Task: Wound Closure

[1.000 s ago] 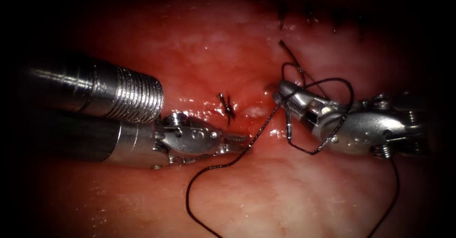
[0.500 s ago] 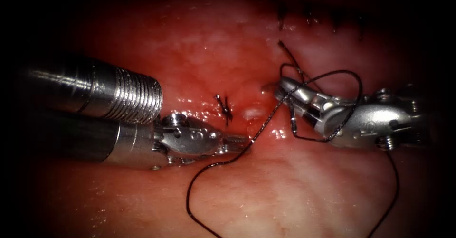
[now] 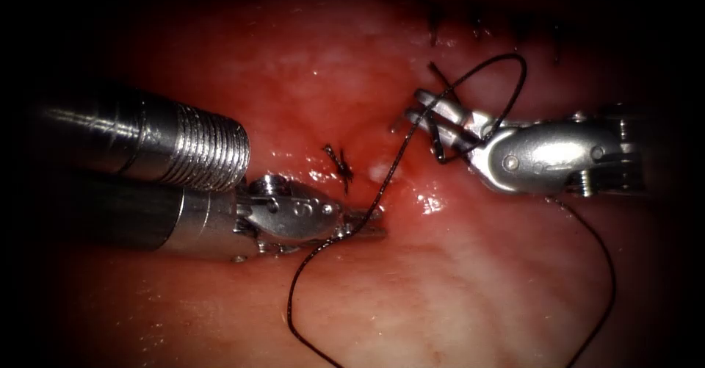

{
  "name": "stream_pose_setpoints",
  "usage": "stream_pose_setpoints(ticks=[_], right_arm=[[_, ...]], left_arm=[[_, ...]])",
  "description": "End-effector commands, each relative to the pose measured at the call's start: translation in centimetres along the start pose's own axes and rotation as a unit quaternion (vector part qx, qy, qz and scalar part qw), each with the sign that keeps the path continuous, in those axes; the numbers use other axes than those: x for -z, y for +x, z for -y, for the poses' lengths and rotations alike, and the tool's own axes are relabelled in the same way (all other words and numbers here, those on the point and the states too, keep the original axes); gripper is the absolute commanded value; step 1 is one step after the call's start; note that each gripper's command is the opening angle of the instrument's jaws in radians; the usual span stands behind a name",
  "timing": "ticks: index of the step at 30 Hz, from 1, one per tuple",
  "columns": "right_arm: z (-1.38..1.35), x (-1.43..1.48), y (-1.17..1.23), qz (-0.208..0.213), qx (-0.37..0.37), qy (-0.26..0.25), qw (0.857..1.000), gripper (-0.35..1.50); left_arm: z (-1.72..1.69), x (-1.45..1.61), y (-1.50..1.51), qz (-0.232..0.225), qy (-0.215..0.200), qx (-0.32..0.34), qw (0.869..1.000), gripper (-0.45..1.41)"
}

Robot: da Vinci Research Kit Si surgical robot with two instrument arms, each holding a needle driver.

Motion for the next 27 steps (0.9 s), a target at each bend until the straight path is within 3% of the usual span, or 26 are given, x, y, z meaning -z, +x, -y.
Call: stream_pose_setpoints(ticks=[1, 6, 14, 27], right_arm=[[-0.01, -0.06, -0.03, 0.002, -0.001, -0.005, 1.0, -0.35], [-0.05, -0.05, 0.01, -0.02, 0.043, -0.024, 0.999, -0.35], [-0.02, -0.1, 0.0, -0.026, 0.05, -0.019, 0.998, -0.35], [0.26, -0.3, -0.29, 0.005, 0.056, 0.061, 0.997, -0.35]], left_arm=[[-0.02, -0.08, 0.01, 0.0, 0.0, 0.0, 1.0, -0.13], [-0.02, -0.08, 0.01, -0.001, -0.002, 0.0, 1.0, -0.15], [-0.03, -0.07, 0.01, -0.001, -0.002, 0.0, 1.0, -0.15], [-0.03, -0.03, 0.03, 0.0, -0.005, 0.001, 1.0, -0.15]])
